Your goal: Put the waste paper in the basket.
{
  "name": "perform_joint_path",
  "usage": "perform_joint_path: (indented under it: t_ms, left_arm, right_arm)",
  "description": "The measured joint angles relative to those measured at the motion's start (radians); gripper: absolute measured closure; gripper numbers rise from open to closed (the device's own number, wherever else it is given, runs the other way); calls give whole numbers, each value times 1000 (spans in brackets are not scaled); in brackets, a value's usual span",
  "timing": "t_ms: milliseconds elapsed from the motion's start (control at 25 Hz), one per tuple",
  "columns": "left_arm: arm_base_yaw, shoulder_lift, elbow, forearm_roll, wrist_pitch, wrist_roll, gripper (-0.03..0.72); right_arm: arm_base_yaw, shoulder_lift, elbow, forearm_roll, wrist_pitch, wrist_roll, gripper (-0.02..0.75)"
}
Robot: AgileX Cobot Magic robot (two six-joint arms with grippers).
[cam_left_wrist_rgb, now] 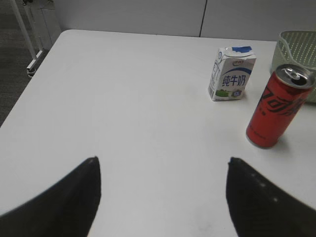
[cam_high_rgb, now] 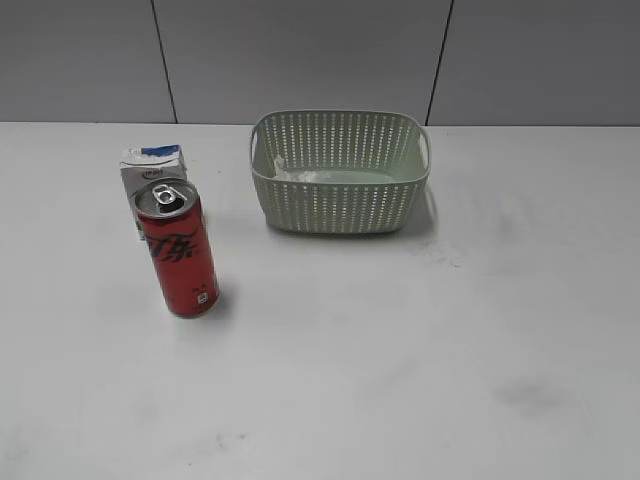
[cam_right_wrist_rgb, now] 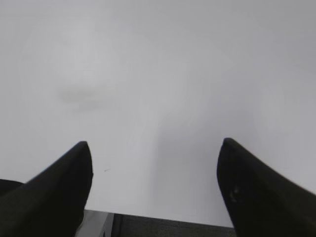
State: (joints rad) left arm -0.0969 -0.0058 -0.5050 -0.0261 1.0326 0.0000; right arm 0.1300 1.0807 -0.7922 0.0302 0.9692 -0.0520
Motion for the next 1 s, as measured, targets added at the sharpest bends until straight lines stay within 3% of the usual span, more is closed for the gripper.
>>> perform_joint_path:
  t_ms: [480, 1000]
  left_arm:
    - [0, 0, 0, 0, 0, 0, 104]
    - [0, 0, 0, 0, 0, 0, 104]
  right_arm:
    - [0, -560, 352, 0, -24, -1, 146]
    - [0, -1026, 368, 1, -24, -2, 145]
